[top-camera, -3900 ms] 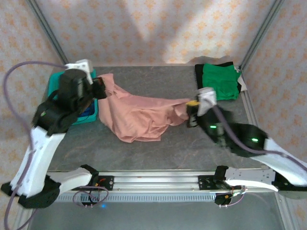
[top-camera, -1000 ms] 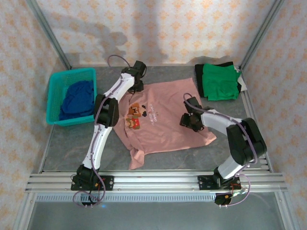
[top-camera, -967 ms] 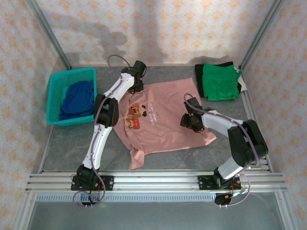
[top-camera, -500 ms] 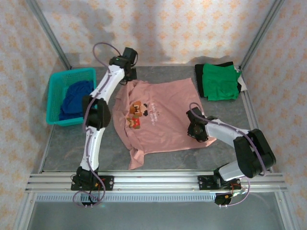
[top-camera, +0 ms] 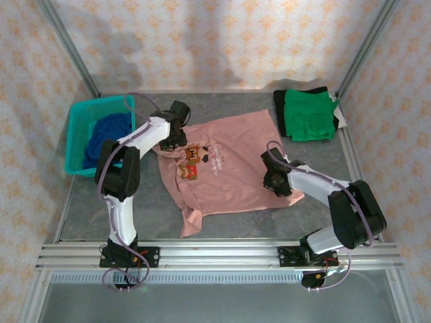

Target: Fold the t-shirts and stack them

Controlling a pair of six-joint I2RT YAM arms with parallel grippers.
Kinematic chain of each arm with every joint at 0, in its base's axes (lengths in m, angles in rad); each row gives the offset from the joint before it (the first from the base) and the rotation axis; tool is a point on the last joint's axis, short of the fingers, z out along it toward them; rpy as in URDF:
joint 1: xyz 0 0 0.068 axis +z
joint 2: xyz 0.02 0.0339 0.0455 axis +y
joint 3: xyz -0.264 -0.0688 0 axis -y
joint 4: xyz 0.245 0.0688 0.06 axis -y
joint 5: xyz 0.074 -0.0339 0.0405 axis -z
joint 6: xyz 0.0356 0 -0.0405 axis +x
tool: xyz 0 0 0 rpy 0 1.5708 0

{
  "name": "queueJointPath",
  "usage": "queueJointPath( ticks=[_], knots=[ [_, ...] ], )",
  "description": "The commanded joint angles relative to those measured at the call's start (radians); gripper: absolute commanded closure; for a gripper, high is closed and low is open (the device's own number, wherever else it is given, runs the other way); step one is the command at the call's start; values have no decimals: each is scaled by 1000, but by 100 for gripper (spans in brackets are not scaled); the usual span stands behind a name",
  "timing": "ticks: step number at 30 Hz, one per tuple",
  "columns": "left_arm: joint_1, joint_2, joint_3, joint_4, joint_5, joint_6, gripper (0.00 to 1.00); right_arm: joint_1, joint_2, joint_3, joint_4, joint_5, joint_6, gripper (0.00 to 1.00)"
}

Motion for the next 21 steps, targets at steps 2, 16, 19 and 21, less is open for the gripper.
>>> queueJointPath(
  ticks=[2,16,19,21],
  knots=[
    [33,54,179,-85,-99,3,46,4,14,80,-23,35,-53,71],
    [129,412,556,-224,-60,2,53,4,129,213,11,26,-151,69],
    [130,475,617,-238,-6,2,70,5,129,206,20,25,-150,68],
    [132,512,646,-233,31,31,73,4,131,206,17,29,-149,68]
  ],
)
